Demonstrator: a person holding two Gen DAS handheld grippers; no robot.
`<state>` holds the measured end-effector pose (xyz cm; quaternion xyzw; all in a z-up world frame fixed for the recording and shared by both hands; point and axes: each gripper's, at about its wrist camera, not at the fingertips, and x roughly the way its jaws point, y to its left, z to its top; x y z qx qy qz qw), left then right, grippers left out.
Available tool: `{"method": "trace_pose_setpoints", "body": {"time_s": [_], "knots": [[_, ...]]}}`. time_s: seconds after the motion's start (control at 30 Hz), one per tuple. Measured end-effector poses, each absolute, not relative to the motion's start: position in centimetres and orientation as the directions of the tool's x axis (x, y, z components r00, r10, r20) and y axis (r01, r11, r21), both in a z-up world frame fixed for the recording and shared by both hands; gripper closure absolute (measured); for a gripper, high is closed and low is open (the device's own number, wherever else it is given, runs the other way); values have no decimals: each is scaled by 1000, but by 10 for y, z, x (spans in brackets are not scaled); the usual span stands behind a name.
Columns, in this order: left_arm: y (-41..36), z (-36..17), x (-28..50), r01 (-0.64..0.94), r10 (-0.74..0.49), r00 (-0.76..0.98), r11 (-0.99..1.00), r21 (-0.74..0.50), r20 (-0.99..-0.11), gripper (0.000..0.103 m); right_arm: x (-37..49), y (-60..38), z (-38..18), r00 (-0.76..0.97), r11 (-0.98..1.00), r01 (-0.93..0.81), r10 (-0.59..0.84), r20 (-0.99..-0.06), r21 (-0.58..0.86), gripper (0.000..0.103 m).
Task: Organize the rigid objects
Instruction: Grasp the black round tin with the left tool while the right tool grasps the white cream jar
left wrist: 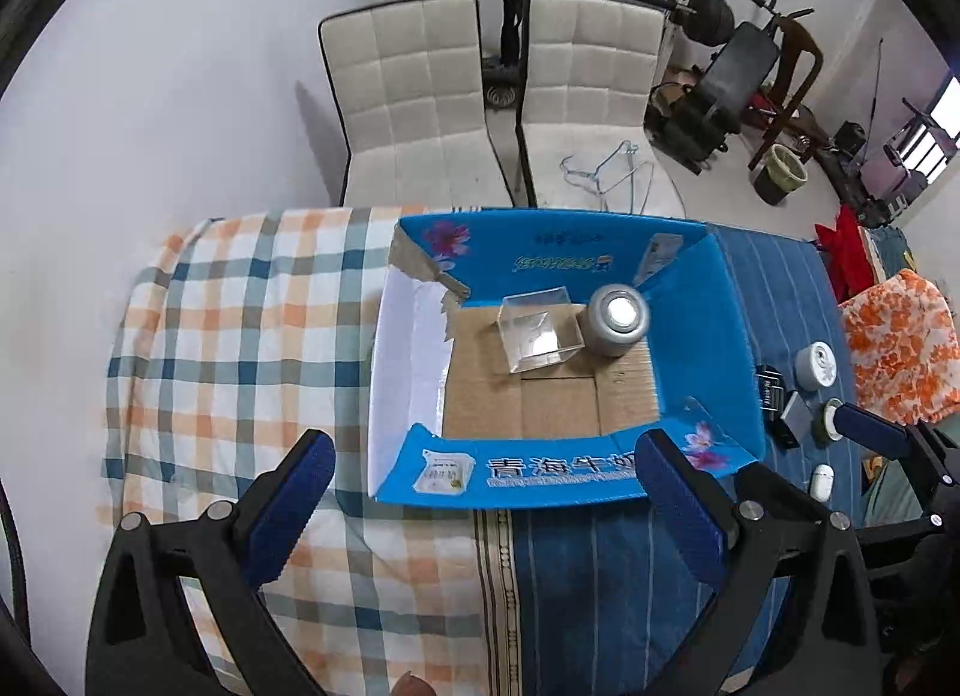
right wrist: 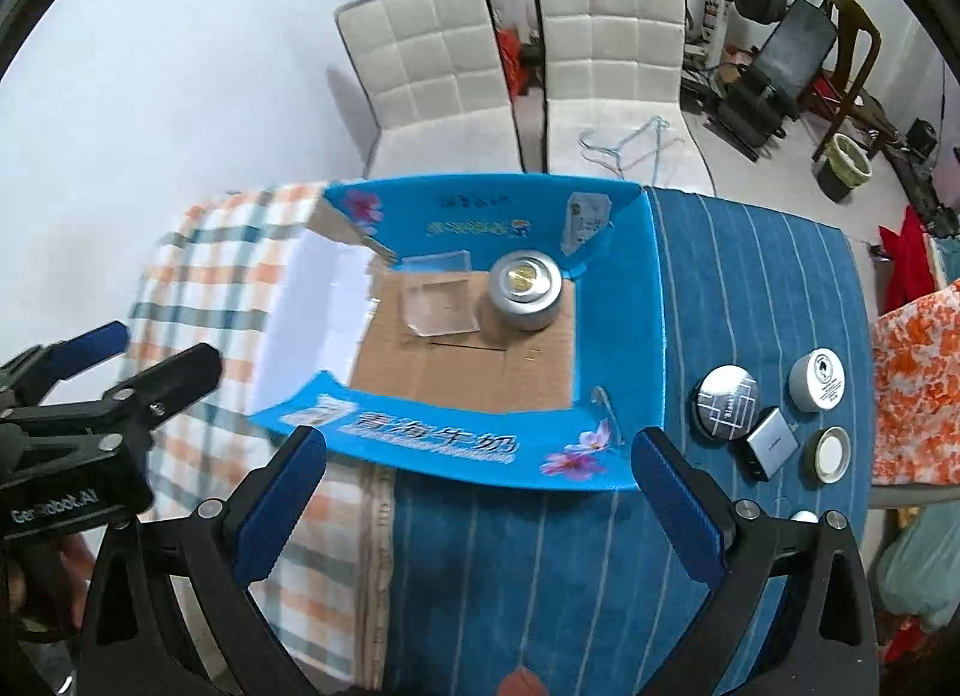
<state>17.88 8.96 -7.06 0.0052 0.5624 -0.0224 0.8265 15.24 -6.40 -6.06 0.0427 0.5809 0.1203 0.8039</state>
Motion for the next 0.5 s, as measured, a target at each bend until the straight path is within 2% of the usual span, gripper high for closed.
{"method": "trace_pose_setpoints", "body": {"time_s": [0.1,0.23,0.5], "knots": [[76,-56,165,60,-22,402,998,3,-915,0,134,-77,-48,326,959,-139,281,-903,249,0],[48,-49,156,82,-34,423,997,1,-906,0,118,-116,-43,367,965,-90,263,-892,247,0],[-68,-91,174,188,-118,356,981,-53,-927,0,112,-275,-83,321,966,172,132,-938,194,0]]}}
